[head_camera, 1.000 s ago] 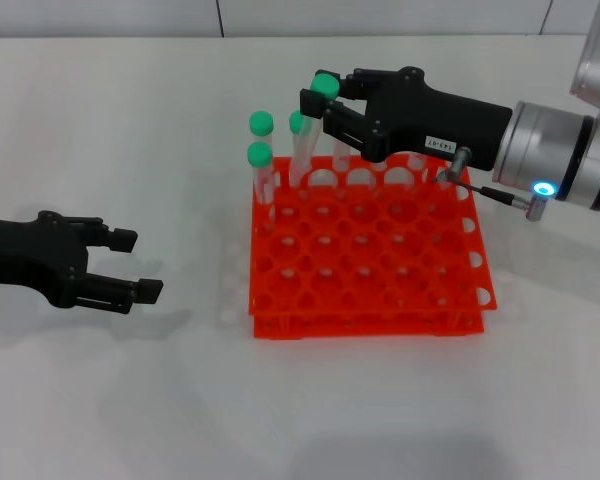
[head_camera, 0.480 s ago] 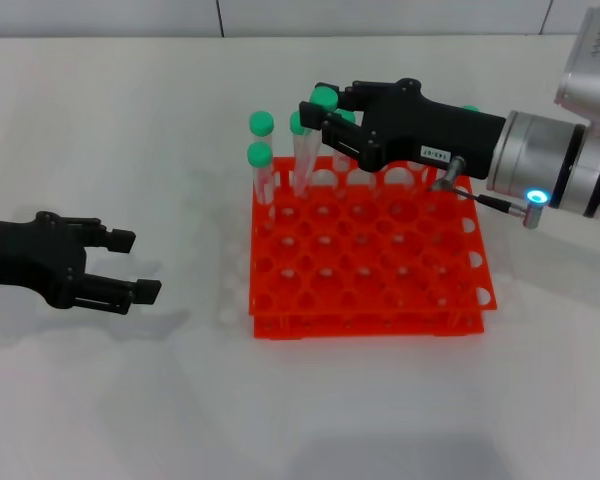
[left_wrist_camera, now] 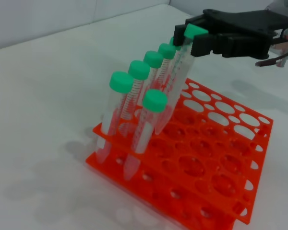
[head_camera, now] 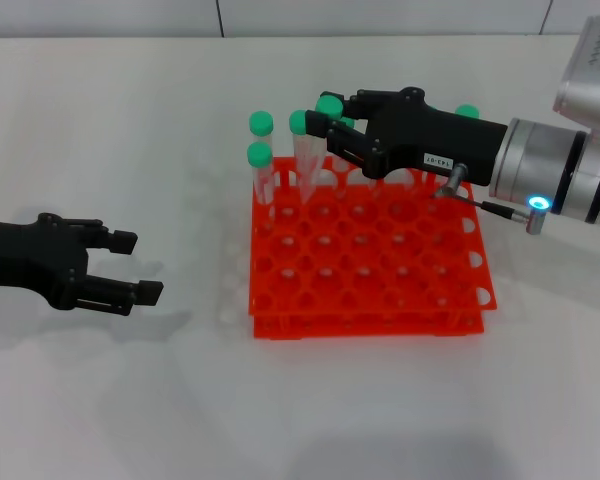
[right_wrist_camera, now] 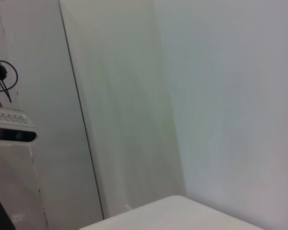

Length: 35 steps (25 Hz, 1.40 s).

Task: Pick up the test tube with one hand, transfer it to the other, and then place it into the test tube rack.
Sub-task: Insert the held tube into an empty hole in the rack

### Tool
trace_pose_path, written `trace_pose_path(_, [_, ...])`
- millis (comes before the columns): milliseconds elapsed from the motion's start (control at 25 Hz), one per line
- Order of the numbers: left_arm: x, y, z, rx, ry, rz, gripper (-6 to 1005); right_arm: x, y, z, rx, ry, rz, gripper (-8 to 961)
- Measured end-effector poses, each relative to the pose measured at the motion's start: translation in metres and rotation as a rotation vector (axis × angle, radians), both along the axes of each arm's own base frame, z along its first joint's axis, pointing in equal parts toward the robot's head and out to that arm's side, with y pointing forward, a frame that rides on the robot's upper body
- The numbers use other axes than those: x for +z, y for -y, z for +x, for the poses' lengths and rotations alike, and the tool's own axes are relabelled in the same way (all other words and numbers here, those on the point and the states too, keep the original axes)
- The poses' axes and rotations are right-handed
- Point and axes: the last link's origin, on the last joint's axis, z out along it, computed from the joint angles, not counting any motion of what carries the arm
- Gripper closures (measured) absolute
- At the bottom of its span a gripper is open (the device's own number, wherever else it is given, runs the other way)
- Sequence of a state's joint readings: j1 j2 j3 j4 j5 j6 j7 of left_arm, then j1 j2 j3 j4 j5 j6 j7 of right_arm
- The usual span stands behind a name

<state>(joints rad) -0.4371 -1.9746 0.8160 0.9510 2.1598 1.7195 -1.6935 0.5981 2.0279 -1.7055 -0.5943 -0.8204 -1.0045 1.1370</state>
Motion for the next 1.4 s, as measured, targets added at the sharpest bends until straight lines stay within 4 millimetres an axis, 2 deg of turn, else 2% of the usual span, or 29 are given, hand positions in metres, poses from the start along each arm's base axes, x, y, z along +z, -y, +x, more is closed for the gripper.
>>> trace_pose_path(1400, [-0.004,0.0,-0.001,0.0,0.003,0.004,129,-0.014,-0.001,0.001,-0.012,0.077,-0.012,687])
